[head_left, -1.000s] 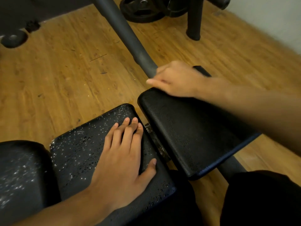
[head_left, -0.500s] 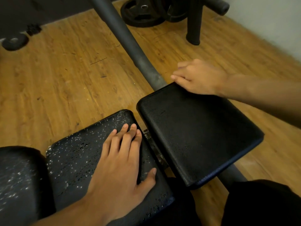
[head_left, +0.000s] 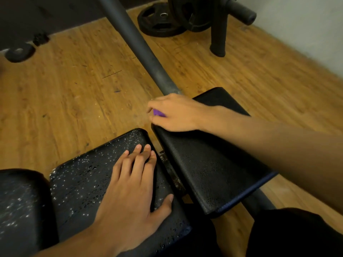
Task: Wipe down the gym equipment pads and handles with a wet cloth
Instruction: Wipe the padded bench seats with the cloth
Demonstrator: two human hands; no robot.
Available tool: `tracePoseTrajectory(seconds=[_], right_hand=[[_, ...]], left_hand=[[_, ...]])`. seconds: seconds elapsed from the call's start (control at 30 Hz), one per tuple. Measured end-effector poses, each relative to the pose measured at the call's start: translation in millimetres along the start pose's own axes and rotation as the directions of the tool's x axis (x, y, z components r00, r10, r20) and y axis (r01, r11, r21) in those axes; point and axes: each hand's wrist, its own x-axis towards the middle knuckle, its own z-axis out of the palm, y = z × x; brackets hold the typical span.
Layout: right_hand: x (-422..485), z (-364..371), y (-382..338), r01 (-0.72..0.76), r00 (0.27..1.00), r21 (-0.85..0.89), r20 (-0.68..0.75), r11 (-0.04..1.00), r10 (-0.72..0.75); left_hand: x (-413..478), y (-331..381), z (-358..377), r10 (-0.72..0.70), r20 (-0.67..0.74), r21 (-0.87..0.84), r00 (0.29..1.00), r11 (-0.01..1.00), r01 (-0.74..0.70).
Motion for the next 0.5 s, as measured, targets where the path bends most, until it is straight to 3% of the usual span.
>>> tracePoseTrajectory(seconds=[0.1,0.17,0.2,0.27,0.37,0.43,0.5], right_hand=[[-4.5,-17.9,28.6,-0.185,0.962,0.196,0.234,0.963,0.137],[-2.1,-18.1,25.7,-0.140,0.956,0.167,0.280,0.976,0.089],[-2.4,-14.9,21.4,-0.094,0.969,0.154,0.242,0.984,0.055],[-5.7,-2.6,18.0,0.013,1.000,0.137,0.019,0.991,-0.016],[-18.3,5.4,20.7,0.052,0.928,0.171,-0.372,0.984,0.016],[-22.7,1.9,19.4,0.002,0.910,0.144,-0.411,0.990,0.058],[-22.7,-0.8,16.2,-0.036,0.952,0.127,-0.297,0.991,0.072]], left_hand=[[0.3,0.6,0.0,-0.004,-0.012,-0.002,1.000,1.000,0.004],[0.2,1.2,-0.6,-0.002,-0.006,-0.006,1.000,1.000,0.002],[0.0,0.9,-0.6,-0.002,0.000,-0.006,1.000,1.000,0.002],[-0.2,0.0,-0.2,-0.003,0.004,0.000,1.000,1.000,0.003],[0.6,1.1,-0.4,0.001,-0.013,0.007,1.000,1.000,-0.001],[0.6,1.8,-0.6,0.003,-0.021,0.000,1.000,1.000,-0.003],[0.0,1.9,-0.7,0.003,-0.024,-0.012,1.000,1.000,-0.004]])
